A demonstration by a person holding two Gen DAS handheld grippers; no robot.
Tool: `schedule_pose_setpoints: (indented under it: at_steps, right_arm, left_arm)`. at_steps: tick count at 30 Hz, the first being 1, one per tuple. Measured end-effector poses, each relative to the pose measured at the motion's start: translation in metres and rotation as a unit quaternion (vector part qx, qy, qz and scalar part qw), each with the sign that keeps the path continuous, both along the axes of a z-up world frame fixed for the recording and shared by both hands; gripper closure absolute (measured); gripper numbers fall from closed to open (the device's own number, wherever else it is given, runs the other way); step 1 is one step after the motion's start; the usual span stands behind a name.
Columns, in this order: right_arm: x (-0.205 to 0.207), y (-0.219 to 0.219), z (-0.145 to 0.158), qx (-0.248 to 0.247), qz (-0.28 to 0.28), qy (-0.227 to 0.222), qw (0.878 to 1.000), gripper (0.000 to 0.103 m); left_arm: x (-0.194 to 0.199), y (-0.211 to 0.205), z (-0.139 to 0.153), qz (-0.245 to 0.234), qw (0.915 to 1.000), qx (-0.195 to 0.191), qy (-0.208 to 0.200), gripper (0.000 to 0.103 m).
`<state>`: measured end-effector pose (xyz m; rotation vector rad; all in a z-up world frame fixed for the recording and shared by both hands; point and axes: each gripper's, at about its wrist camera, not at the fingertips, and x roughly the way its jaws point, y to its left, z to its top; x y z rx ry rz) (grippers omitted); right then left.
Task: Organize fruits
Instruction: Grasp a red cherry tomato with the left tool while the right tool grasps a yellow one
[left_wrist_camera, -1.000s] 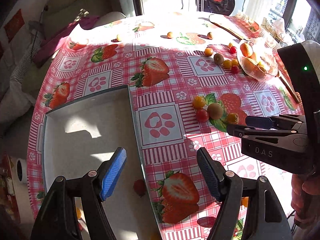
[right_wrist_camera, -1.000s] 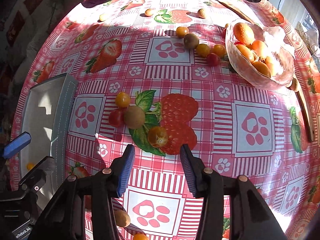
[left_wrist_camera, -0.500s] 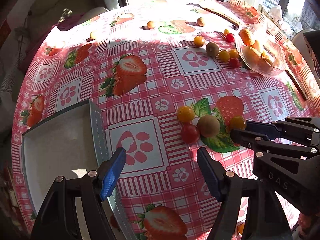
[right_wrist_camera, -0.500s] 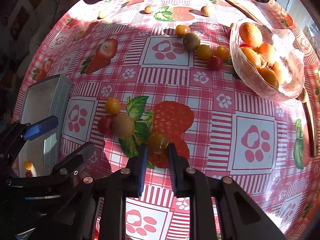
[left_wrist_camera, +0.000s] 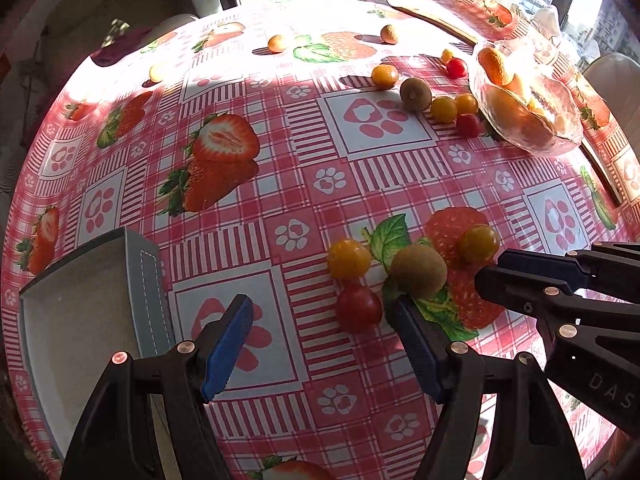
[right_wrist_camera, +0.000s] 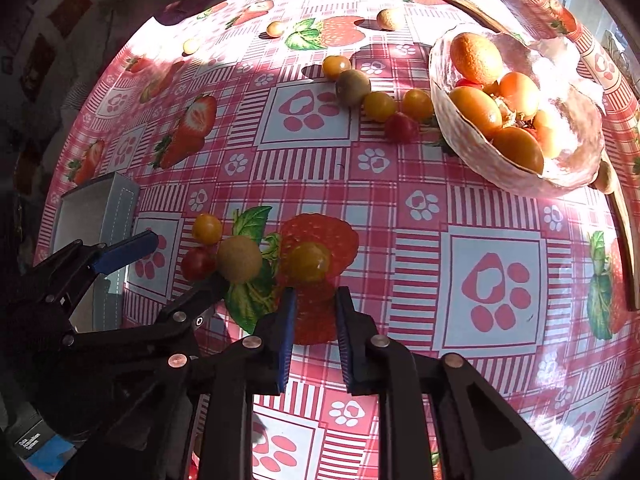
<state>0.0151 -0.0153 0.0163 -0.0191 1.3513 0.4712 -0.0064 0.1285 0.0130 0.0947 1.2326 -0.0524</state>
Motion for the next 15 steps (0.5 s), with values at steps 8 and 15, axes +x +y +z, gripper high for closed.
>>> schedule_pose_setpoints:
  at_steps: [8,15]
  right_arm:
    - [0.013,0.011,0.0,0.012,0.023,0.0,1.0,0.081]
    - [0.015,0.014,-0.002,0.012,0.016,-0.006,1.0,0.083]
  left_arm:
    - [0.004,-0.006,0.001,-0.001,0.9999,-0.012,-0.006,0.04]
    - [0.001,-0.012,0.005,-0.005,0.9995,-0.029,-0.011,0.079]
